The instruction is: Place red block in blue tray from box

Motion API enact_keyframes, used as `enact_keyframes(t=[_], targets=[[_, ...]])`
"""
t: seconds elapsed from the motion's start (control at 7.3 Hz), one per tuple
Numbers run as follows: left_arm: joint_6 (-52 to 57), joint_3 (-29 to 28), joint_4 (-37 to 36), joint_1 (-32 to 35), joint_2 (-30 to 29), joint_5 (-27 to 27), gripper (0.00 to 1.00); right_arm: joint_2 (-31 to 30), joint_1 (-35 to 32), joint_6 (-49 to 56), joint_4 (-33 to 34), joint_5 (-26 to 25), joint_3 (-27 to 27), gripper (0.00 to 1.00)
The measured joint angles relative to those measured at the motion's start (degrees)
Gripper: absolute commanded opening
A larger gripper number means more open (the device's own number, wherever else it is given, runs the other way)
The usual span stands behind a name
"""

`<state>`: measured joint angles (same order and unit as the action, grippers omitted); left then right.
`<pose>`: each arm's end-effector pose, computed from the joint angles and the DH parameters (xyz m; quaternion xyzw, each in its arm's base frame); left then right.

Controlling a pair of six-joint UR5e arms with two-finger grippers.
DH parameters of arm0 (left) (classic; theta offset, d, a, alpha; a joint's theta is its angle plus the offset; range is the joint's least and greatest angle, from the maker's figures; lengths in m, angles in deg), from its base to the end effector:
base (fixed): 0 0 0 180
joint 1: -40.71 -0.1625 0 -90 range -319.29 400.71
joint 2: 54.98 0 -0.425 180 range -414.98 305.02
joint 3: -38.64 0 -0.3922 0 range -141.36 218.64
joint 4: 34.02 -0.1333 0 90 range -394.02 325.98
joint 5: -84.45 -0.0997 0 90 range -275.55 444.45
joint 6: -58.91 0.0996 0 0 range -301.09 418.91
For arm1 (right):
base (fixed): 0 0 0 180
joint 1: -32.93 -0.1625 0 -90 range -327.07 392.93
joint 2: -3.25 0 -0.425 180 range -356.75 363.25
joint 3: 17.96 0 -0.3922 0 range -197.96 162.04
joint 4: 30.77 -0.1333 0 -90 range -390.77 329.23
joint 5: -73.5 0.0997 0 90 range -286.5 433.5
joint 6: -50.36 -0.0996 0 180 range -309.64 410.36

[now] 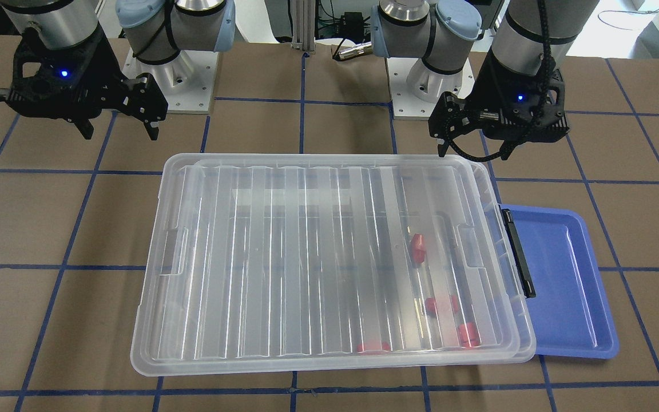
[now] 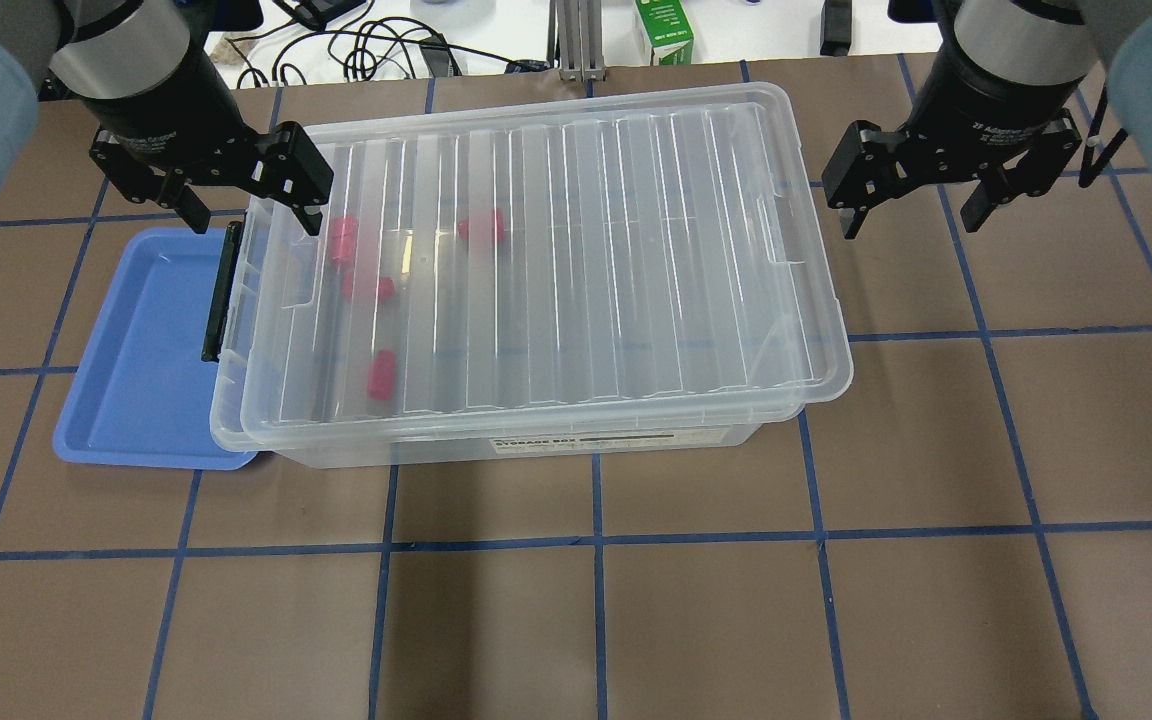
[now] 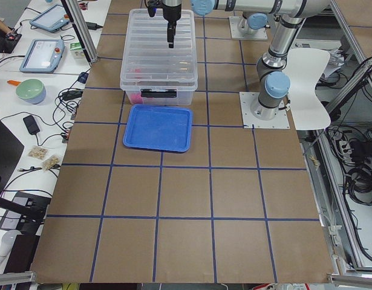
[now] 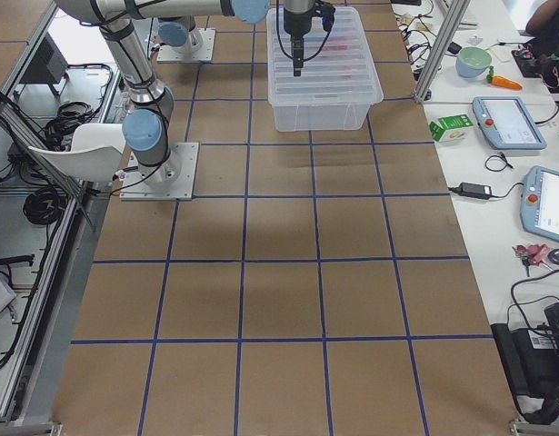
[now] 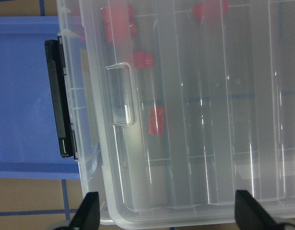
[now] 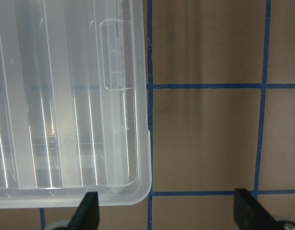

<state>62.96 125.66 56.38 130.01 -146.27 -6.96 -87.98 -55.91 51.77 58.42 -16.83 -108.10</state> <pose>-0.1247 -0.5051 0.5017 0.0291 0.9994 -0.0107 0.0128 0.1229 -0.4858 0.4958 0.0022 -1.0000 0.0024 0.0029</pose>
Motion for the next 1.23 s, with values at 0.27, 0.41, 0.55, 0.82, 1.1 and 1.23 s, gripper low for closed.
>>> enact_keyframes(t=[0.27, 0.41, 0.55, 0.82, 1.1, 1.23], targets=[[0.00, 0.00, -0.03, 0.00, -0.21, -0.06, 1.00, 3.89, 0.35, 0.33, 2.08, 0.31, 0.07, 1.00], [0.00, 0.00, -0.04, 0.00, -0.31, -0.06, 1.00, 6.89, 0.36, 0.42, 5.25, 0.40, 0.07, 1.00], [0.00, 0.00, -0.05, 0.00, -0.34, -0.03, 1.00, 9.76, 0.33, 0.43, 7.48, 0.46, 0.11, 1.00], [0.00, 0.01, -0.05, -0.06, -0.35, -0.06, 1.00, 13.59, 0.26, 0.58, 10.69, 0.44, 0.15, 1.00], [0.00, 0.13, -0.09, -0.08, -0.31, -0.08, 1.00, 15.28, 0.24, 0.55, 12.99, 0.45, 0.09, 1.00], [0.00, 0.20, -0.07, -0.09, -0.25, -0.09, 1.00, 15.82, 0.24, 0.55, 13.32, 0.41, 0.07, 1.00]])
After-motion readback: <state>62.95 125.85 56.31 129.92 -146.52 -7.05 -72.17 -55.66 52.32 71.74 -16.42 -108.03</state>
